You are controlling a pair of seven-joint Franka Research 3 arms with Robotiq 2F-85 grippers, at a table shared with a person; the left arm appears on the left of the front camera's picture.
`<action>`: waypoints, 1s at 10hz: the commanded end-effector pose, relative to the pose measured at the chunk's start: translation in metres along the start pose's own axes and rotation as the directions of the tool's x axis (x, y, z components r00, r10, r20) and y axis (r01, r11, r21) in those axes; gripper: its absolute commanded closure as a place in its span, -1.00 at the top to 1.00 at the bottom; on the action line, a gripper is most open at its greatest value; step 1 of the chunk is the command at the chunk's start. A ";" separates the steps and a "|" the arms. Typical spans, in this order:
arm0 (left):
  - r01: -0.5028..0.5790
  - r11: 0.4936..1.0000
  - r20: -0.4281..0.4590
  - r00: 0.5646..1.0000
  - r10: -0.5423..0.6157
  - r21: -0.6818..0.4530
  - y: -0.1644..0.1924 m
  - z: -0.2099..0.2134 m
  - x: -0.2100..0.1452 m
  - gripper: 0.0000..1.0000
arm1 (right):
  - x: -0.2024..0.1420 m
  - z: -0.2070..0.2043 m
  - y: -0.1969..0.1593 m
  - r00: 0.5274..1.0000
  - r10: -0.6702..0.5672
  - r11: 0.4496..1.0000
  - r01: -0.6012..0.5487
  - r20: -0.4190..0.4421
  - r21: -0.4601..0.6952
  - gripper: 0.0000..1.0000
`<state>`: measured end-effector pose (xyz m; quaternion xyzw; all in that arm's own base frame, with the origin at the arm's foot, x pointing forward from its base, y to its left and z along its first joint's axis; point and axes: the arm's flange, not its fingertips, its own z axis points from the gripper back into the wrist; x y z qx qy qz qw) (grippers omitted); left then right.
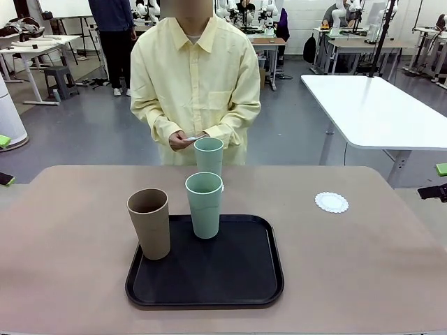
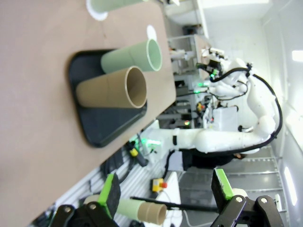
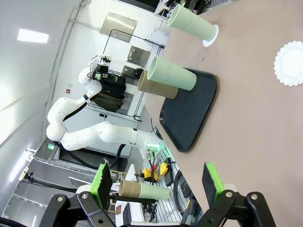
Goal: Place coasters on the table and set cups on them.
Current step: Take one Reusable plastic cup from the Flat Tray and place it on a coaster set by the human.
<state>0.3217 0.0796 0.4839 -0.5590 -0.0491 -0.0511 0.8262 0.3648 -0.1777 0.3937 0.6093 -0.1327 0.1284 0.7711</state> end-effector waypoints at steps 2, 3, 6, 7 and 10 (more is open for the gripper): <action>0.019 1.000 -0.005 1.000 -0.019 -0.009 0.000 0.000 -0.001 1.00 | 0.039 -0.005 0.017 0.968 0.188 0.967 -0.212 -0.168 -0.143 1.00; 0.019 1.000 -0.005 1.000 -0.019 -0.009 0.000 0.000 -0.001 1.00 | 0.065 -0.010 0.039 0.947 0.214 0.938 -0.268 -0.240 -0.218 1.00; 0.019 1.000 -0.005 1.000 -0.019 -0.009 0.000 0.000 -0.001 1.00 | 0.147 -0.052 0.090 0.910 0.218 0.826 -0.365 -0.353 -0.430 1.00; 0.019 1.000 -0.005 1.000 -0.019 -0.009 0.000 0.000 -0.001 1.00 | 0.163 -0.087 0.101 0.869 0.281 0.781 -0.453 -0.407 -0.429 1.00; 0.019 1.000 -0.005 1.000 -0.019 -0.009 0.000 0.000 -0.001 1.00 | 0.174 -0.215 0.133 0.597 0.516 0.603 -0.762 -0.614 -0.235 1.00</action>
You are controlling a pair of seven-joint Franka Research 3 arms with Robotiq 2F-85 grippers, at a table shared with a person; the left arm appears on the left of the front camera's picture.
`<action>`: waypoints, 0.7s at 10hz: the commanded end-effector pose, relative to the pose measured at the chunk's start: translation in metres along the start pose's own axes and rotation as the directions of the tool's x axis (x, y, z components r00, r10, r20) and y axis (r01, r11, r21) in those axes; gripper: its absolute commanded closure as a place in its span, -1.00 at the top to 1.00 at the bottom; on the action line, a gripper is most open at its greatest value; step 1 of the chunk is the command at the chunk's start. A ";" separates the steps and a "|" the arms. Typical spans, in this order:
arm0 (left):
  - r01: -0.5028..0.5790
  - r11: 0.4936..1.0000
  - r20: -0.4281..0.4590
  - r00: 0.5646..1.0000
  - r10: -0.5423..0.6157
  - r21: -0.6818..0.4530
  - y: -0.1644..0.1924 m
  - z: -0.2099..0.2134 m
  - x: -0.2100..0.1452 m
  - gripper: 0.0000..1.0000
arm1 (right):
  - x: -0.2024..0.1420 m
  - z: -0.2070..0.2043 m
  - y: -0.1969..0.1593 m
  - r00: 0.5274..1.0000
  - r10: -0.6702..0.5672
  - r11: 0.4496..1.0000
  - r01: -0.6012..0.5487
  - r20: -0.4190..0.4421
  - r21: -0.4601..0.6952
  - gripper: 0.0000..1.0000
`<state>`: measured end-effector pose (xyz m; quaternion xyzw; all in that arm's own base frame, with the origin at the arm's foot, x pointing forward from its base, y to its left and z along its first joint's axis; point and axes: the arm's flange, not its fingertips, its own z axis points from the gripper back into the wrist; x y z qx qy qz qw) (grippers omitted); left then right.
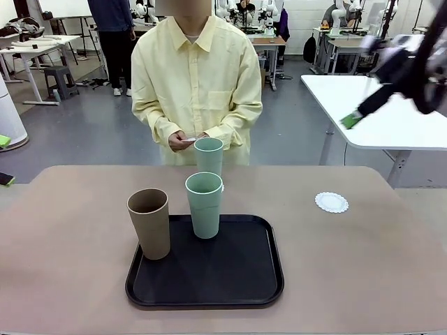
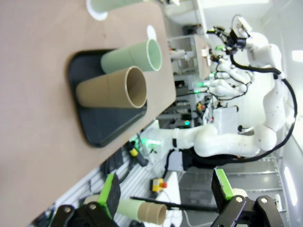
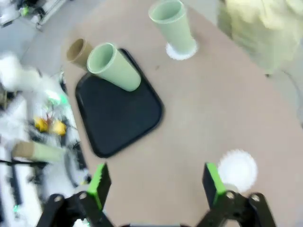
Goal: Place coasters on the table and set cups on them.
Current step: Take one Reusable plastic cup from the Flat Tray and place it on a coaster set by the human.
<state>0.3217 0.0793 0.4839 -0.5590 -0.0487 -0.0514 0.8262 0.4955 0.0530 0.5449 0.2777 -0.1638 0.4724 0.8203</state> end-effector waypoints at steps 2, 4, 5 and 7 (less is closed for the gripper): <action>0.019 1.000 -0.004 1.000 -0.019 -0.009 0.000 0.001 -0.001 1.00 | 0.040 -0.069 0.040 0.954 0.289 0.950 -0.296 -0.082 -0.096 1.00; 0.019 1.000 -0.004 1.000 -0.019 -0.009 0.000 0.001 -0.001 1.00 | 0.053 -0.105 0.054 0.924 0.366 0.920 -0.377 -0.107 -0.105 1.00; 0.019 1.000 -0.004 1.000 -0.019 -0.009 0.000 0.001 -0.001 1.00 | 0.054 -0.118 0.057 0.923 0.375 0.923 -0.380 -0.090 -0.059 1.00; 0.019 1.000 -0.004 1.000 -0.019 -0.009 0.000 0.001 -0.001 1.00 | 0.068 -0.112 0.064 0.925 0.363 0.926 -0.372 -0.116 -0.070 1.00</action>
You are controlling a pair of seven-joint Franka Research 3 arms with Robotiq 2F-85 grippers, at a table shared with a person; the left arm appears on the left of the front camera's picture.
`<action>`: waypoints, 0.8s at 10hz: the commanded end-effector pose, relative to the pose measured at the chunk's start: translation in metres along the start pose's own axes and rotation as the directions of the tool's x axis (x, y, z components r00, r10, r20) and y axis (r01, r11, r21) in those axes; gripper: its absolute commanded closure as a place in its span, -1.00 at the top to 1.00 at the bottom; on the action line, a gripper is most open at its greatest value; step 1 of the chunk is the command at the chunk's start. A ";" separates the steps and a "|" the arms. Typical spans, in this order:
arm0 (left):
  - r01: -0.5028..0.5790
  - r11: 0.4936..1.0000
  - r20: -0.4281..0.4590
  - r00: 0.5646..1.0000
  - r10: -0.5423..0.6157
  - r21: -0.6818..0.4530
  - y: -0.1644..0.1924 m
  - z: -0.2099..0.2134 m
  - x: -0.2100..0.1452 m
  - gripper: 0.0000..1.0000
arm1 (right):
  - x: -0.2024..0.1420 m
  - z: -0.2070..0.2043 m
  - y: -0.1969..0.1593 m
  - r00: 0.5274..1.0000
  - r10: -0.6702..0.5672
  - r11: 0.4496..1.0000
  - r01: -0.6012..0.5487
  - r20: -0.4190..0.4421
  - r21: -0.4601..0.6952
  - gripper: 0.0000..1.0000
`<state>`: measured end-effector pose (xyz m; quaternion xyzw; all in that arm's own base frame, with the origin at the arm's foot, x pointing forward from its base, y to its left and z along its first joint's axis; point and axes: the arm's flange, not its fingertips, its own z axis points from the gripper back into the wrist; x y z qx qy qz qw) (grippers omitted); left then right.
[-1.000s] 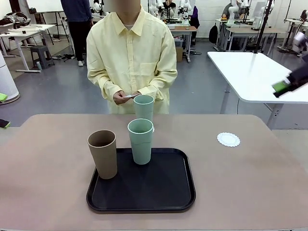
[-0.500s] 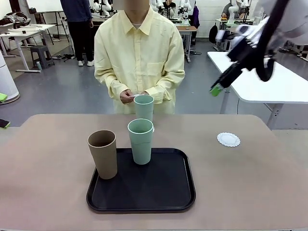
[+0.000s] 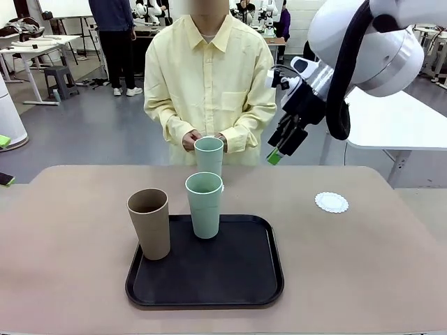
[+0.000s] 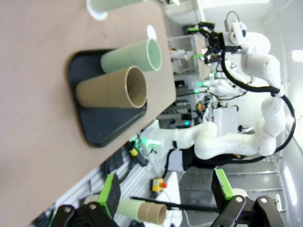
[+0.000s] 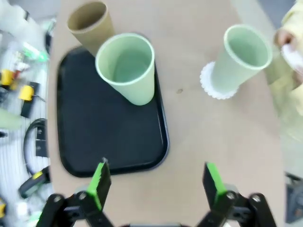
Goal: Place coasters on the table and set cups on them.
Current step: Take one Reusable plastic cup from the Flat Tray and place it on a coaster set by the human.
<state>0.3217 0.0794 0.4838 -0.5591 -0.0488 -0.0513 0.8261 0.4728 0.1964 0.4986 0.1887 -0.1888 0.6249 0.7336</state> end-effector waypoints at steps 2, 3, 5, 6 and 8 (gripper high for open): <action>0.019 1.000 -0.004 1.000 -0.019 -0.009 0.000 0.000 -0.001 1.00 | 0.004 0.013 -0.002 1.000 -0.001 1.000 0.001 -0.005 -0.018 1.00; 0.019 1.000 -0.004 1.000 -0.019 -0.009 0.000 0.000 -0.001 1.00 | 0.004 0.013 -0.002 1.000 -0.001 1.000 0.001 -0.005 -0.018 1.00; 0.019 1.000 -0.004 1.000 -0.019 -0.009 0.000 0.000 -0.001 1.00 | 0.004 0.011 -0.002 1.000 0.006 1.000 -0.006 0.007 -0.020 1.00; 0.019 1.000 -0.004 1.000 -0.019 -0.009 0.000 0.000 -0.001 1.00 | -0.001 0.013 -0.005 0.982 0.132 0.990 -0.124 0.133 -0.067 1.00; 0.019 1.000 -0.004 1.000 -0.019 -0.009 0.000 0.000 -0.001 1.00 | -0.014 -0.026 0.003 0.926 0.280 0.959 -0.259 0.253 -0.115 1.00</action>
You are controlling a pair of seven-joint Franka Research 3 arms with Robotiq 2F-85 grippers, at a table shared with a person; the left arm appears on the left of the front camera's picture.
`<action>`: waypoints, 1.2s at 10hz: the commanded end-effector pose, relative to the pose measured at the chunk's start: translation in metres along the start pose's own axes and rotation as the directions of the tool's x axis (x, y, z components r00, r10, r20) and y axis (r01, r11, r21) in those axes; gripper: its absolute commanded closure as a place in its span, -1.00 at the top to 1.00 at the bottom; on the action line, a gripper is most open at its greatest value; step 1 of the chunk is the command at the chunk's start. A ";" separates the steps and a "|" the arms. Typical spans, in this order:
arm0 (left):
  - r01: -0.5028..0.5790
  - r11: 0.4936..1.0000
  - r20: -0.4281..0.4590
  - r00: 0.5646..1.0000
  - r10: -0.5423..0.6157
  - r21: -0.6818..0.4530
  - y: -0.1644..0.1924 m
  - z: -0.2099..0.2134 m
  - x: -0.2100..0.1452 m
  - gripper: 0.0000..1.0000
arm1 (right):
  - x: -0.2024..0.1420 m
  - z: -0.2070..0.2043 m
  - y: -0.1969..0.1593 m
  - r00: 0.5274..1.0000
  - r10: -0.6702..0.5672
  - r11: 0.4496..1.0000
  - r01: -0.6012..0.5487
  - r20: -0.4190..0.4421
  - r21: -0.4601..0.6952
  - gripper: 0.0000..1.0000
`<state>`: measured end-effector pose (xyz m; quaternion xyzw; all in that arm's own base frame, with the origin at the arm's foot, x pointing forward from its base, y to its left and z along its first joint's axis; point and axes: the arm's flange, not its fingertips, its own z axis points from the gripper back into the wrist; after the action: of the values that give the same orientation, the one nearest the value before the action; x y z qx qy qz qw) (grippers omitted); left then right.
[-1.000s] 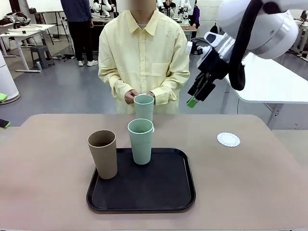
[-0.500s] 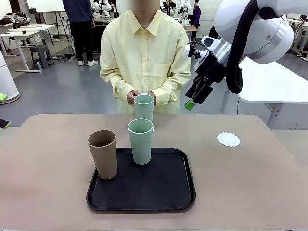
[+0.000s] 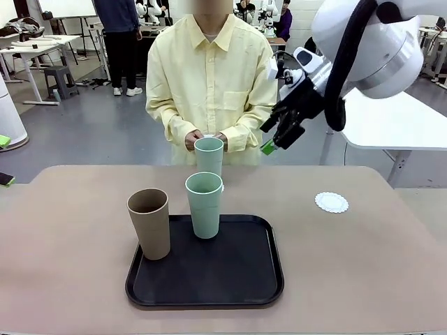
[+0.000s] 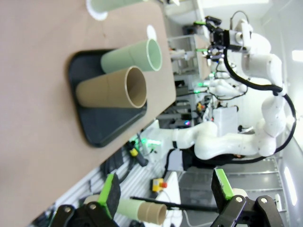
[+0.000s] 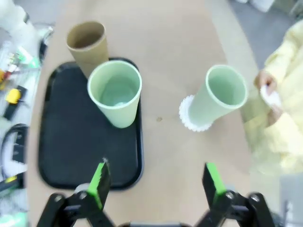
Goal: Place coasters on the table and set cups on them.
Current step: Take one Reusable plastic cup from the Flat Tray and place it on a coaster set by the human.
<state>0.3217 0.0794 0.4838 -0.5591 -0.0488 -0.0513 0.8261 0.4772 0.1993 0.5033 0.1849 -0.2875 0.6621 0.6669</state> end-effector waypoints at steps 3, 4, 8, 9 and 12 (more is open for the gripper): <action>0.019 1.000 -0.004 1.000 -0.019 -0.009 0.000 0.000 -0.001 1.00 | -0.065 -0.071 0.025 0.948 0.039 0.999 -0.027 0.317 -0.041 1.00; 0.019 1.000 -0.004 1.000 -0.019 -0.009 0.000 0.000 -0.001 1.00 | -0.075 -0.079 0.032 0.921 -0.004 1.000 0.003 0.389 0.004 1.00; 0.019 1.000 -0.004 1.000 -0.019 -0.009 0.000 0.000 -0.001 1.00 | -0.105 -0.109 0.041 0.885 -0.092 0.988 0.022 0.456 0.156 1.00; 0.019 1.000 -0.004 1.000 -0.019 -0.009 0.000 0.000 -0.001 1.00 | -0.113 -0.114 0.041 0.883 -0.107 0.985 0.031 0.457 0.169 1.00; 0.019 1.000 -0.004 1.000 -0.019 -0.009 0.000 0.000 -0.001 1.00 | -0.126 -0.129 0.040 0.862 -0.075 0.984 -0.018 0.502 0.177 1.00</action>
<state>0.3217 0.0794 0.4839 -0.5590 -0.0488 -0.0513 0.8261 0.4546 0.1824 0.3254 0.4112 -0.3759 0.5923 0.5820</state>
